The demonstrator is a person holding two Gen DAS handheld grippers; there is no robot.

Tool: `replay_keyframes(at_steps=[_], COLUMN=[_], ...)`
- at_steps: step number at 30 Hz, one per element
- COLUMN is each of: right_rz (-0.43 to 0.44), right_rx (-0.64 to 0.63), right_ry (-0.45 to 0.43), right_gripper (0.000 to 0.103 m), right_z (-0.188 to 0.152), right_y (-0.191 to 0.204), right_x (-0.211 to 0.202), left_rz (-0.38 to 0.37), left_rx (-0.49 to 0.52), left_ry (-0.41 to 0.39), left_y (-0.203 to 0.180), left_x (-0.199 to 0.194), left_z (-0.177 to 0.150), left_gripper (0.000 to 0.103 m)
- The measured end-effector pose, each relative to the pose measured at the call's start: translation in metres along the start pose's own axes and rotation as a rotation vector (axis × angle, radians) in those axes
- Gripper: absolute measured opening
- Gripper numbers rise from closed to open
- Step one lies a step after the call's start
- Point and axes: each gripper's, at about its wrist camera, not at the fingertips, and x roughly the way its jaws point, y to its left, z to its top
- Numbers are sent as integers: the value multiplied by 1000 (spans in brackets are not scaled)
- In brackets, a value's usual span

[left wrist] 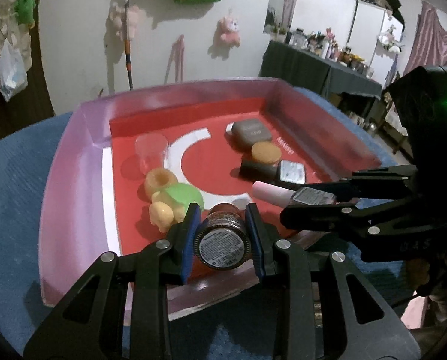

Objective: Organize rigid objects
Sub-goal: 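Carry the glitter jar and lilac nail polish up over the box, then lower both items onto the red sheet and open both tools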

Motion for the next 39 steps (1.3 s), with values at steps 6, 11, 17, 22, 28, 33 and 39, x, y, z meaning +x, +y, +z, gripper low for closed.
replay_keyframes(at_steps=[6,11,17,22,28,33,39], right_rz=[-2,-37,-167,-179,-247,-318,-311], right_rx=[38,54,41,58,47,36,68], right_ry=[34,29,-10,-16,-2,-3,-20], right_gripper=[42,41,41,41,42,42,42], right_z=[1,3,3,4,5,4,4], right_y=[-14,-22,-25,-25,-15,-7,-11], right_x=[14,20,17,18,24,27,27], left_rz=[5,33,47,30,-11,-2,19], left_rx=[-15,-16,-64,-79,-139,-124,-97], left_ry=[34,20,40,30,58,58,51], left_y=[7,10,25,26,37,34,28], left_x=[12,12,17,19,30,31,32], left_z=[0,3,-4,-7,-10,-10,-12], left_gripper=[29,29,29,29,29,29,29])
